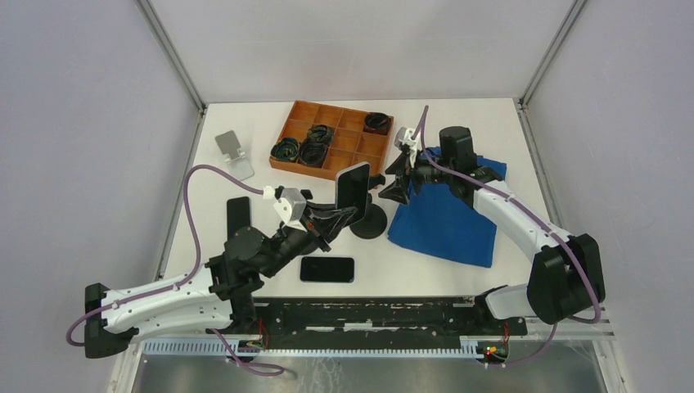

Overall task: Place the phone on the phone stand
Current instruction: Install the phone on the phone stand.

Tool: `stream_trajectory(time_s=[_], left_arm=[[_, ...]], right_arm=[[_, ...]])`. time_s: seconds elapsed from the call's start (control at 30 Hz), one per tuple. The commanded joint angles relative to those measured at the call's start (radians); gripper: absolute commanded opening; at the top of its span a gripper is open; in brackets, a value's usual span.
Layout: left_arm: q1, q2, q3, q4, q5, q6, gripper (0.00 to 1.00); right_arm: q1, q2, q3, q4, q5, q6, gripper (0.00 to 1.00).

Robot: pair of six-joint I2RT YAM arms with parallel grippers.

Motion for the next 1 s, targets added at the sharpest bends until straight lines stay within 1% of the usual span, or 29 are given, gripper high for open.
stream_trajectory(time_s=[0.0, 0.13, 0.27, 0.43, 0.83, 0.9, 0.97], left_arm=[[-0.003, -0.024, 0.011, 0.053, -0.017, 0.021, 0.02], [-0.003, -0.021, 0.010, 0.053, -0.018, 0.016, 0.02], [-0.002, -0.025, 0.012, 0.045, -0.020, 0.009, 0.02], [-0.003, -0.036, 0.008, 0.037, -0.024, 0.000, 0.02], [-0.003, -0.018, 0.004, 0.058, -0.017, -0.012, 0.02], [-0.003, -0.008, 0.005, 0.068, -0.008, -0.012, 0.02], [-0.003, 0.005, 0.008, 0.079, 0.003, -0.012, 0.02]], right_arm=[[0.018, 0.017, 0.049, 0.041, -0.027, 0.033, 0.77], [0.038, 0.030, 0.063, 0.022, -0.005, 0.022, 0.70], [0.044, 0.026, 0.068, 0.008, 0.014, 0.022, 0.62], [0.044, -0.028, 0.034, -0.015, 0.020, 0.009, 0.59], [0.043, -0.162, -0.046, -0.094, 0.006, -0.043, 0.58], [0.043, -0.181, -0.056, -0.120, 0.021, -0.069, 0.61], [0.035, -0.212, -0.066, -0.139, 0.044, -0.101, 0.68]])
